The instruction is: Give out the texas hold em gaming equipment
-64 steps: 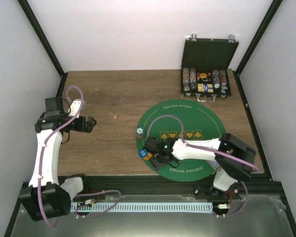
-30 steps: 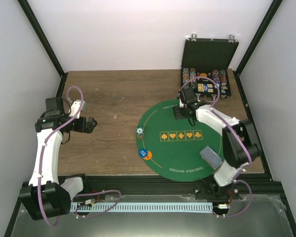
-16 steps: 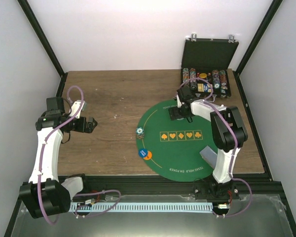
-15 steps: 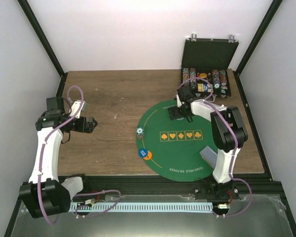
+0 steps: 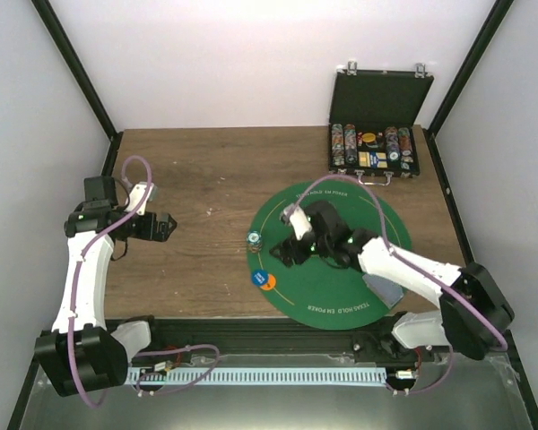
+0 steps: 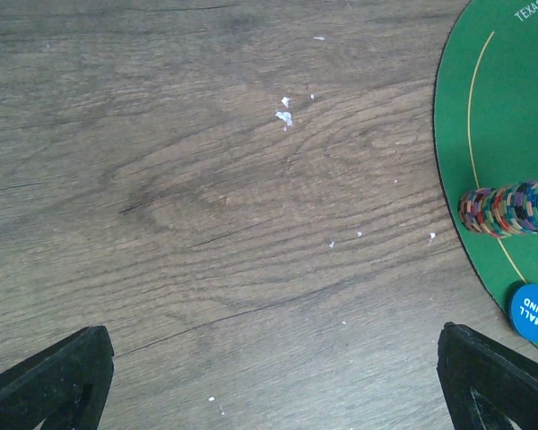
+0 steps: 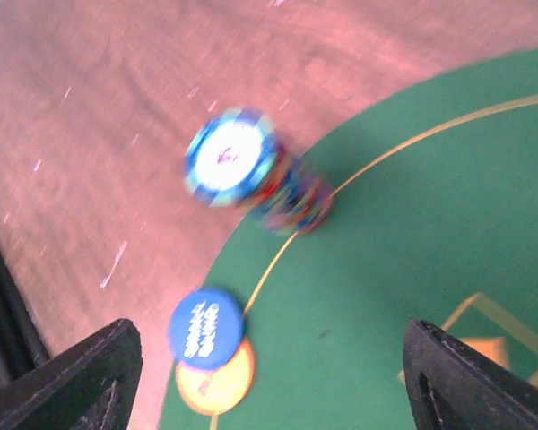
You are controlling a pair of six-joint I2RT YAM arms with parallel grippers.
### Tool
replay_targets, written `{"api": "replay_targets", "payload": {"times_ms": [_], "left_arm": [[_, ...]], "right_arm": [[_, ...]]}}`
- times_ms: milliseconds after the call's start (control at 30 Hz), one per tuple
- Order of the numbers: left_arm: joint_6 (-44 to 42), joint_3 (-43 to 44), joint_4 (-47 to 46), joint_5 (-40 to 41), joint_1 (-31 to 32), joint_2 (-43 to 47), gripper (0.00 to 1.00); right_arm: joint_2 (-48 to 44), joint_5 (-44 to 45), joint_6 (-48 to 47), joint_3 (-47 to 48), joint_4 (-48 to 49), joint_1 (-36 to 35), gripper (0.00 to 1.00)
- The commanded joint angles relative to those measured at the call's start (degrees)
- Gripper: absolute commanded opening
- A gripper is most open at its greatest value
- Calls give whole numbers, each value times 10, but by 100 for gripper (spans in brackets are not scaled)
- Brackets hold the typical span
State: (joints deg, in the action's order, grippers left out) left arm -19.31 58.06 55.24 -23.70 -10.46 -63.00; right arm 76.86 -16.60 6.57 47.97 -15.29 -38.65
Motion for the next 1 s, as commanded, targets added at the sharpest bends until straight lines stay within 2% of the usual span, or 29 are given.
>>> {"api": "replay_targets", "payload": {"times_ms": [0, 167, 300, 433, 600, 767, 967], "left_arm": [[4, 14, 5, -11, 1, 0, 100], [5, 12, 5, -14, 2, 3, 100], [6, 12, 6, -14, 2, 5, 100], [4, 12, 6, -16, 2, 6, 100], [4, 12, 6, -18, 2, 4, 100], [4, 12, 6, -20, 1, 4, 100], [4, 12, 6, -19, 2, -3, 100]], "right_arm": [[-48, -3, 44, -102, 126, -75, 79], [-78, 70, -8, -201, 270, -147, 75], [-36, 87, -47, -194, 295, -177, 78], [34, 94, -87, -169, 304, -197, 84], [100, 90, -130, -128, 287, -198, 87], [139, 85, -150, -96, 279, -198, 86], [185, 84, -158, -77, 257, -199, 80]]}}
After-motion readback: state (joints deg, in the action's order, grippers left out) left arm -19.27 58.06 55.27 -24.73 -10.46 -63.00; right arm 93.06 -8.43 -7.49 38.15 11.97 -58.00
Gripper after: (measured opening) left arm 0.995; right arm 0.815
